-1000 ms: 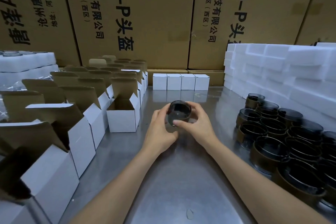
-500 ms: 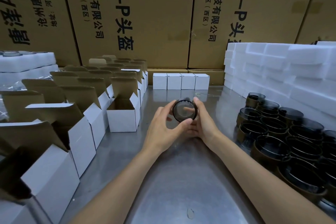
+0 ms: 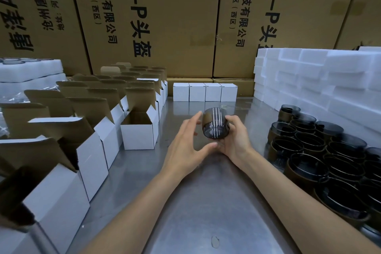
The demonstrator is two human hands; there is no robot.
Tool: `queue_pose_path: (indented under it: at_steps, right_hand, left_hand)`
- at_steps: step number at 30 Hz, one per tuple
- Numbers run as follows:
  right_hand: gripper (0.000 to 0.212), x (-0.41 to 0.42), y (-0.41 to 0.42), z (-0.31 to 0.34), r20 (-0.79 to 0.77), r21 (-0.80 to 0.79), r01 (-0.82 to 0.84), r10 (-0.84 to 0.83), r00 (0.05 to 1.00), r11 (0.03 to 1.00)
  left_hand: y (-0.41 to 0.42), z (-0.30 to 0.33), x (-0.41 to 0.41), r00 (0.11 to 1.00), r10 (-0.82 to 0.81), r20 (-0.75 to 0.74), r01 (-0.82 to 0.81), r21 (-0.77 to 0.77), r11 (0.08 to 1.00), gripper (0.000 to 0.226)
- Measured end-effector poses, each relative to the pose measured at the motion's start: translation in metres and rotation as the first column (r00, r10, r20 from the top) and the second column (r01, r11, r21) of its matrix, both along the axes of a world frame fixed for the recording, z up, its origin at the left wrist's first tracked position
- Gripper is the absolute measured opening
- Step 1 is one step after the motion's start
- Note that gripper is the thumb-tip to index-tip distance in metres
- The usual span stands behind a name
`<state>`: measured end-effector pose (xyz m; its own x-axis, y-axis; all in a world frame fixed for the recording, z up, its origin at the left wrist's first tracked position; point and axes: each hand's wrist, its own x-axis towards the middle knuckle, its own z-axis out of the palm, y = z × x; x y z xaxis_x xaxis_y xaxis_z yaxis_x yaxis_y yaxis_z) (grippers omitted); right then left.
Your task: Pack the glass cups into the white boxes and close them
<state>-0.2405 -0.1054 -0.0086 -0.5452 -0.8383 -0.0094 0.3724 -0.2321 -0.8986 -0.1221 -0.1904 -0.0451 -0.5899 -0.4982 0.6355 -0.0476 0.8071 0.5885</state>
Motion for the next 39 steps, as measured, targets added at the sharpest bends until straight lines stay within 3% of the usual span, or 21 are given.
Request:
queue_pose_path:
  at_steps: [3,6,9,14,17,20,23,27,32,34,36,39]
  right_hand:
    - [0.031,-0.001,-0.001,-0.005,-0.13,0.059,0.043,-0.035,0.991,0.997]
    - [0.069,0.001,-0.001,-0.008,-0.243,0.069,0.059,-0.04,0.969,0.996]
    - [0.078,0.001,-0.001,-0.01,-0.279,0.054,0.028,-0.012,0.96,0.998]
    - [0.053,-0.004,-0.001,-0.005,-0.248,0.139,-0.099,0.131,0.96,0.985]
    - [0.058,-0.014,0.002,-0.003,-0.107,0.14,-0.216,0.231,0.967,0.966]
    - [0.059,-0.014,0.004,-0.002,-0.123,0.163,-0.313,0.334,0.934,0.936]
    - [0.05,-0.01,0.003,-0.006,-0.162,0.107,-0.251,0.266,0.95,0.962]
    - [0.063,-0.008,0.002,-0.008,-0.183,0.063,-0.165,0.174,0.968,0.984]
    - [0.058,-0.007,0.0,-0.009,-0.242,0.07,-0.194,0.205,0.948,0.979]
    - [0.049,-0.008,0.001,-0.006,-0.173,0.07,-0.235,0.243,0.954,0.97]
    - [0.057,-0.012,0.001,-0.004,-0.065,0.088,-0.251,0.257,0.964,0.964]
    - [0.064,-0.017,0.004,-0.003,-0.052,0.125,-0.32,0.328,0.943,0.939]
  left_hand:
    - [0.0,0.0,0.0,0.999,0.032,-0.038,-0.034,-0.054,0.998,0.086]
    - [0.001,0.002,0.0,0.998,0.055,-0.032,-0.059,-0.134,0.989,0.088]
    - [0.002,0.002,0.0,0.999,0.034,-0.008,-0.034,-0.166,0.986,0.084]
    - [0.0,0.004,0.001,0.99,0.056,-0.128,-0.06,-0.027,0.998,0.062]
    - [-0.002,0.004,0.0,0.985,0.05,-0.165,-0.042,0.048,0.998,0.061]
    - [-0.002,0.003,-0.001,0.988,0.039,-0.153,-0.029,0.068,0.997,0.061]
    - [-0.003,0.001,-0.002,0.994,0.029,-0.105,-0.022,0.066,0.998,0.074]
    - [-0.001,0.002,-0.001,0.999,0.013,-0.038,-0.013,-0.009,1.0,0.092]
    - [-0.001,0.003,-0.002,1.0,0.006,-0.022,-0.006,-0.037,0.999,0.073]
    - [-0.002,0.002,-0.002,0.998,0.013,-0.065,-0.013,0.002,1.0,0.065]
    - [-0.004,0.002,-0.001,0.994,0.02,-0.109,-0.014,0.055,0.998,0.06]
    - [-0.005,0.002,-0.001,0.991,0.006,-0.136,0.009,0.11,0.994,0.061]
